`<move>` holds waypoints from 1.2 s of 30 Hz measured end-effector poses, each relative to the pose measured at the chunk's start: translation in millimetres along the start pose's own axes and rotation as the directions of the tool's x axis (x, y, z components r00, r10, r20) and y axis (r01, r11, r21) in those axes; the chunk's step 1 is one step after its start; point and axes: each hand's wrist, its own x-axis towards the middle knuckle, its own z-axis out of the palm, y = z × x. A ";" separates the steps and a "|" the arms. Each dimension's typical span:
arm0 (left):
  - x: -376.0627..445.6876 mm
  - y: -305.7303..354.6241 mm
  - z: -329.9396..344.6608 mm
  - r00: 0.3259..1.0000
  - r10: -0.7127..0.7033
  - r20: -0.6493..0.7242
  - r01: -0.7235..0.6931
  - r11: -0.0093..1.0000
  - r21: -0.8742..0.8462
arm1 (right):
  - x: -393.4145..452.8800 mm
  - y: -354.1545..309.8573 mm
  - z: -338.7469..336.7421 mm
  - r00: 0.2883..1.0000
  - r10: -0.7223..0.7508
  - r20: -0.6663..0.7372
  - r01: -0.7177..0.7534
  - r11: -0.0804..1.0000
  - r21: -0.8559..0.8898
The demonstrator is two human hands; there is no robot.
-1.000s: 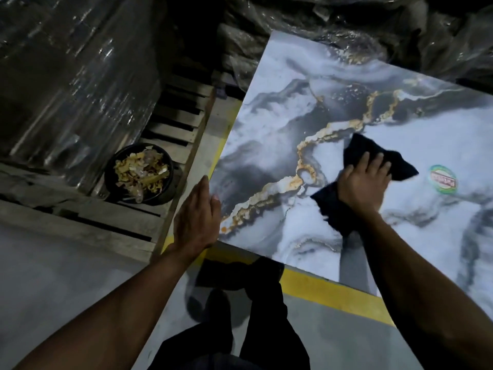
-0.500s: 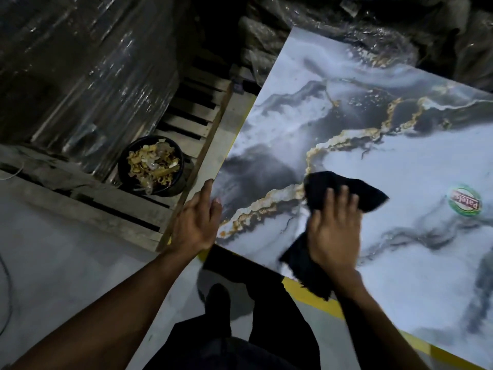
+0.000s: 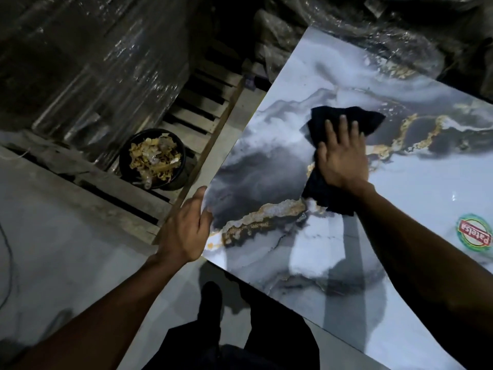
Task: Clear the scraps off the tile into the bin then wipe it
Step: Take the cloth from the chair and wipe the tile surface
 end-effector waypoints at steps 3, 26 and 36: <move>-0.1 -1.8 1.6 1.000 -0.005 0.010 0.005 1.000 0.003 | -21.9 -30.9 8.8 0.982 -0.190 0.000 0.190 0.982 -0.013; -100.2 -49.8 -25.0 0.931 -0.300 -0.206 0.192 0.886 -0.422 | -205.1 -137.3 46.3 0.613 -0.783 0.104 0.786 0.591 -0.180; -132.5 -8.5 -0.3 0.967 0.035 -0.251 -0.076 0.985 -0.156 | -286.7 -44.0 37.0 0.771 -0.635 0.048 0.631 0.752 -0.193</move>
